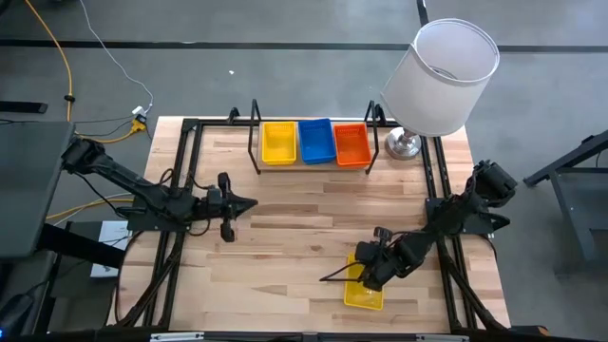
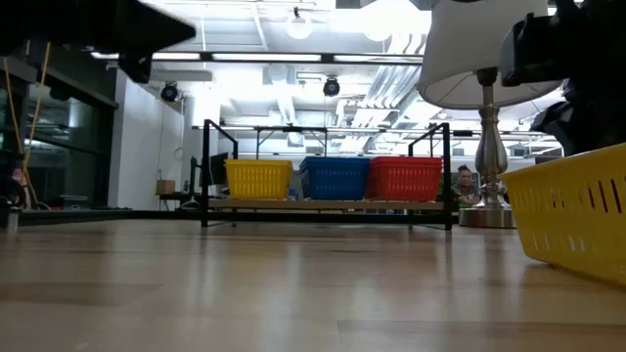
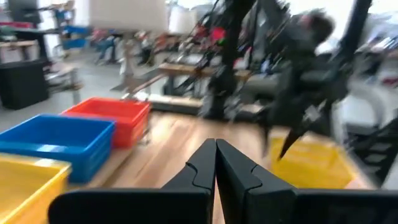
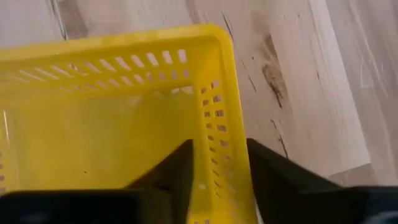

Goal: Stack baskets on shelf by color
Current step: Stack the yellow bin on top of the other yellow bins on the shelf

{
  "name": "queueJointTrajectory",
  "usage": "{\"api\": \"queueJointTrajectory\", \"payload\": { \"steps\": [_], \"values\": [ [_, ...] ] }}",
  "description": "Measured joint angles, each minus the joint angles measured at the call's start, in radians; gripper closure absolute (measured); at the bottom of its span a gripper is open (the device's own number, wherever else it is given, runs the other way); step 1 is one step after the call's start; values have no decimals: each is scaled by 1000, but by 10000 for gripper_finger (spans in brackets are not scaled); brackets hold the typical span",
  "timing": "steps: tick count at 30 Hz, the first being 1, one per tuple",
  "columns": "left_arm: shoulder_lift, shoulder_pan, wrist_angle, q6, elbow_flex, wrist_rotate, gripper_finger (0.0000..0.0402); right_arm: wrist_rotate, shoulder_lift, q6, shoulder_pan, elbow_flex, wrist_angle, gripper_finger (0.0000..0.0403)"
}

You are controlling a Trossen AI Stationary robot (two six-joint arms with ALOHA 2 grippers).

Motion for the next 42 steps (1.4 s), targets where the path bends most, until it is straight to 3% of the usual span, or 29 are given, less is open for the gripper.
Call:
{"api": "queueJointTrajectory", "payload": {
  "steps": [3, 5, 9, 13, 22, 26, 35, 42],
  "values": [
    [-76, 0, -128, -3, 0, -60, 401, 0, 0, -26, -19, 1, 1, 353],
    [-135, 0, -198, -12, 0, -76, 401, 8, 0, -64, -46, 1, 17, 388],
    [-239, 0, -303, -44, 0, -76, 401, 26, 0, -212, -136, 6, 114, 382],
    [-300, 0, -394, -60, 0, -63, 401, 44, 0, -444, -248, 97, 137, 398],
    [-311, 0, -521, -106, 0, -104, 401, 89, -1, -1104, -491, 482, 178, 402],
    [-310, 0, -522, -96, 0, -104, 401, 89, 15, -1322, -592, 633, 222, 402],
    [-301, 0, -527, -34, 0, -34, 401, 77, 264, -1473, -759, 1053, -11, 403],
    [-299, 0, -523, -34, 0, -34, 401, -91, 470, -1542, -855, 1333, -179, 403]
  ]
}}
